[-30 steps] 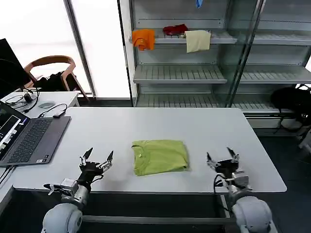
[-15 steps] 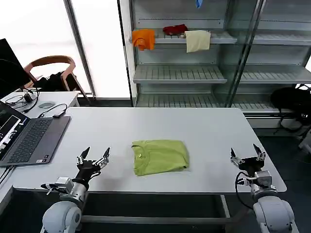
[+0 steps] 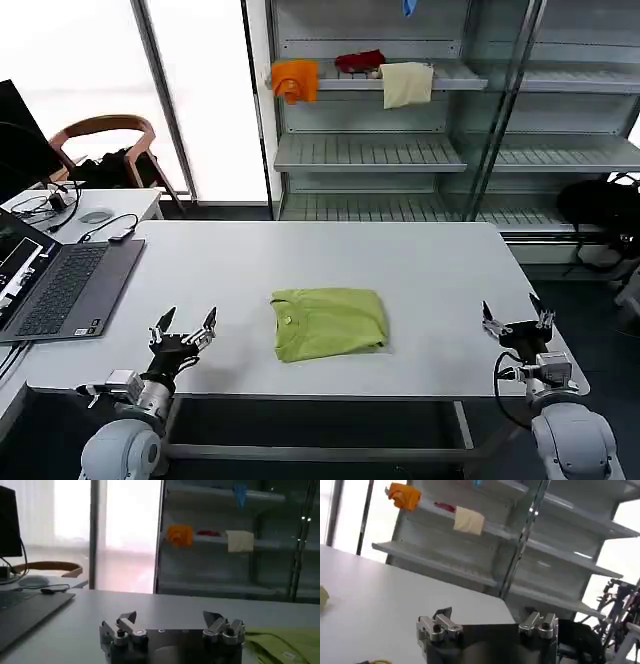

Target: Fold and organize the clothes.

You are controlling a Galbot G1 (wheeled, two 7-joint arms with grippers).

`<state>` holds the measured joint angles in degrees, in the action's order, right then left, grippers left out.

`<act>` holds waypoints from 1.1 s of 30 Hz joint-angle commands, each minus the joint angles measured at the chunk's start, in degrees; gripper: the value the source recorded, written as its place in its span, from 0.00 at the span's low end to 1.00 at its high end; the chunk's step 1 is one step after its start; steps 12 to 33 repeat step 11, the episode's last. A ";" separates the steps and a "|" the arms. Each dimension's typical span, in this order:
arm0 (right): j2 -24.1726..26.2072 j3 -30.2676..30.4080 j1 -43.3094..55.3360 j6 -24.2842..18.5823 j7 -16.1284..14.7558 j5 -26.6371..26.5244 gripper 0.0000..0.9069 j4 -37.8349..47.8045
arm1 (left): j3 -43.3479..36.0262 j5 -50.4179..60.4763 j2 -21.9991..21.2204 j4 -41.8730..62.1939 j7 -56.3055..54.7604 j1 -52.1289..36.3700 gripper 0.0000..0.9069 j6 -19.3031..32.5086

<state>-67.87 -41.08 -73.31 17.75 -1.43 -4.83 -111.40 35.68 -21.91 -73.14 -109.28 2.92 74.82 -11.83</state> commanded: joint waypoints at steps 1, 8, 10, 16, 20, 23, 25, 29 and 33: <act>-0.18 -0.42 0.01 -1.37 -0.29 -2.88 1.00 -0.04 | -0.81 2.24 -0.06 -0.25 -0.71 0.69 1.00 2.21; 0.03 -0.54 -0.63 -1.21 -0.04 -4.82 1.00 -1.47 | -0.92 1.70 -0.10 -0.56 -0.78 0.72 1.00 1.48; -0.07 -0.61 -1.03 0.16 -0.61 -4.61 1.00 -2.32 | -0.91 1.26 -0.05 -0.48 -0.91 0.72 1.00 0.87; -0.14 -0.61 -1.34 1.48 -1.04 -4.53 1.00 -2.94 | -0.91 0.93 -0.01 -0.50 -1.03 0.74 1.00 0.58; -0.14 -0.61 -1.34 1.48 -1.04 -4.53 1.00 -2.94 | -0.91 0.93 -0.01 -0.50 -1.03 0.74 1.00 0.58; -0.14 -0.61 -1.34 1.48 -1.04 -4.53 1.00 -2.94 | -0.91 0.93 -0.01 -0.50 -1.03 0.74 1.00 0.58; -0.14 -0.61 -1.34 1.48 -1.04 -4.53 1.00 -2.94 | -0.91 0.93 -0.01 -0.50 -1.03 0.74 1.00 0.58; -0.14 -0.61 -1.34 1.48 -1.04 -4.53 1.00 -2.94 | -0.91 0.93 -0.01 -0.50 -1.03 0.74 1.00 0.58; -0.14 -0.61 -1.34 1.48 -1.04 -4.53 1.00 -2.94 | -0.91 0.93 -0.01 -0.50 -1.03 0.74 1.00 0.58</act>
